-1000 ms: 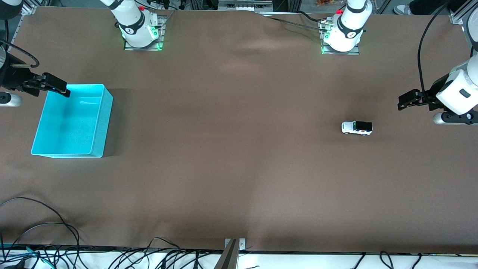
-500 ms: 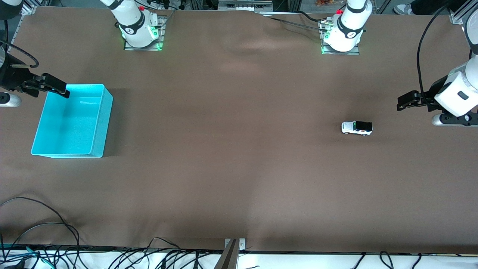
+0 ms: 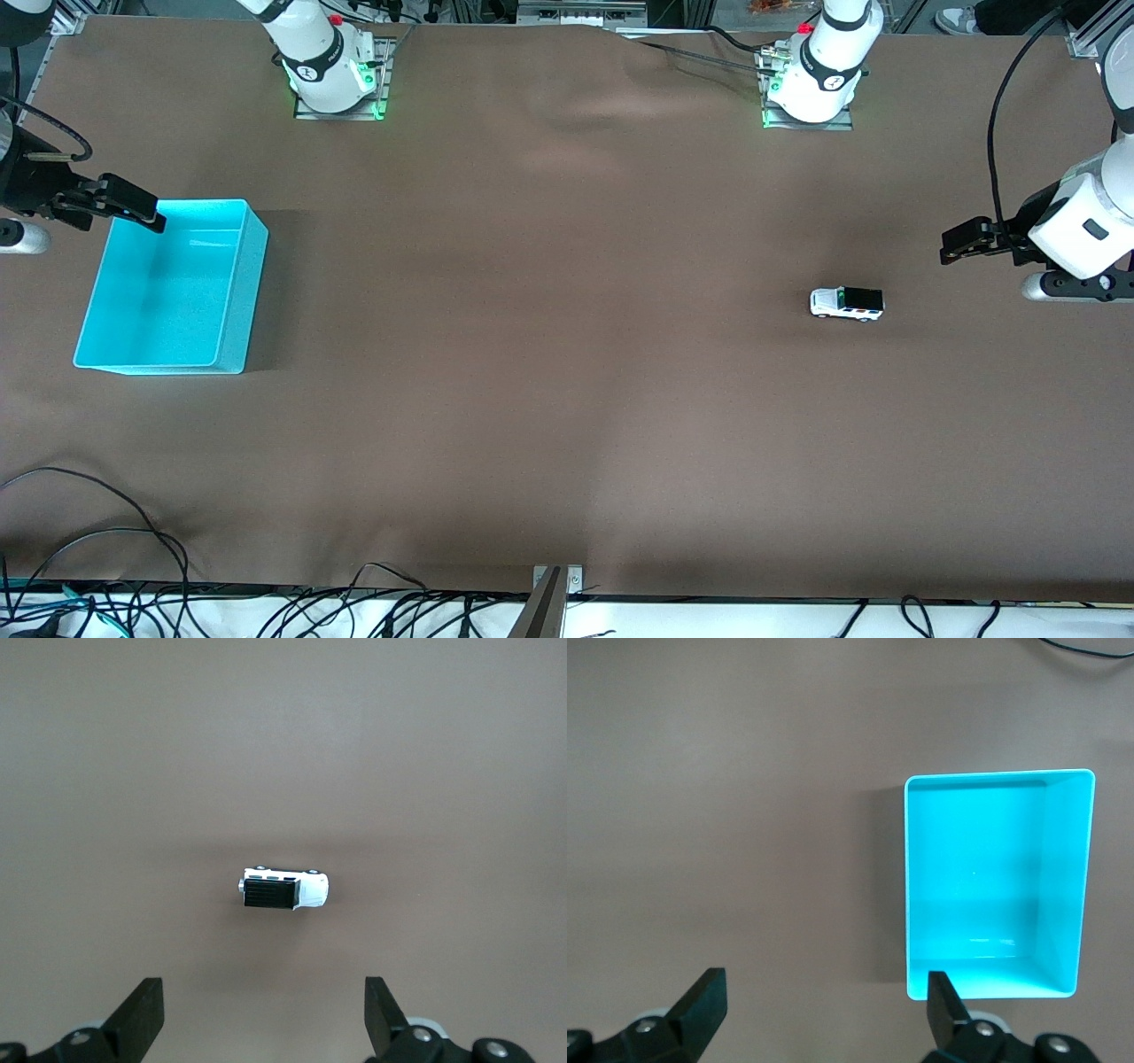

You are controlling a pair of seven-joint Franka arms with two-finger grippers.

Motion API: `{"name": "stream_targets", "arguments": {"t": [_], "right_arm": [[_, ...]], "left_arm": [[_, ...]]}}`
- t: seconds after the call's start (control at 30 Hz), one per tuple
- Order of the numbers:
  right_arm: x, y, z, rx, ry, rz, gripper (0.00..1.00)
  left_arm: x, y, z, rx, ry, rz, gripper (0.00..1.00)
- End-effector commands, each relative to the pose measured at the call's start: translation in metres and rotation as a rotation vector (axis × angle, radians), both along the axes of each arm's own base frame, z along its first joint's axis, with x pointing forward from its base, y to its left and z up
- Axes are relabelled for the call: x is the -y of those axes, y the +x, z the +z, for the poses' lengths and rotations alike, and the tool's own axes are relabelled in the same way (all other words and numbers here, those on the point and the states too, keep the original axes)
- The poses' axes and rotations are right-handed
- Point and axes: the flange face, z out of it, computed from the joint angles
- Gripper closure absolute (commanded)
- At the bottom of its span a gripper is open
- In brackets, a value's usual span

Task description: Wind and store white jeep toy

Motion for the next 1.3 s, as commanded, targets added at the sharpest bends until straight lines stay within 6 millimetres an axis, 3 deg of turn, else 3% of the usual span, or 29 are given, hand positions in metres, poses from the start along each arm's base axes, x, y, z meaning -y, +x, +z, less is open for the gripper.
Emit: {"name": "stream_targets", "arguments": {"t": [0.0, 0.2, 0.43, 0.7, 0.73, 1.27], "right_arm": [[0.001, 0.001, 0.005, 0.009, -0.004, 0.000, 0.00], [0.002, 0.001, 0.005, 0.009, -0.004, -0.001, 0.00], [0.001, 0.001, 0.005, 0.006, -0.004, 0.000, 0.00], [0.002, 0.002, 0.004, 0.007, 0.001, -0.005, 0.00], [0.001, 0.003, 0.002, 0.004, 0.002, -0.002, 0.00], [0.003, 0.004, -0.001, -0.001, 0.004, -0.010, 0.00]], "left_arm": [[-0.010, 0.005, -0.007, -0.010, -0.021, 0.005, 0.00], [-0.018, 0.006, -0.010, -0.015, -0.015, 0.063, 0.00], [-0.017, 0.012, -0.029, -0.045, 0.030, 0.304, 0.00], [-0.014, 0.023, -0.067, -0.101, 0.092, 0.597, 0.00], [-0.013, 0.027, -0.084, -0.123, 0.132, 0.762, 0.00], [-0.016, 0.046, -0.143, -0.116, 0.229, 1.245, 0.00]]}}
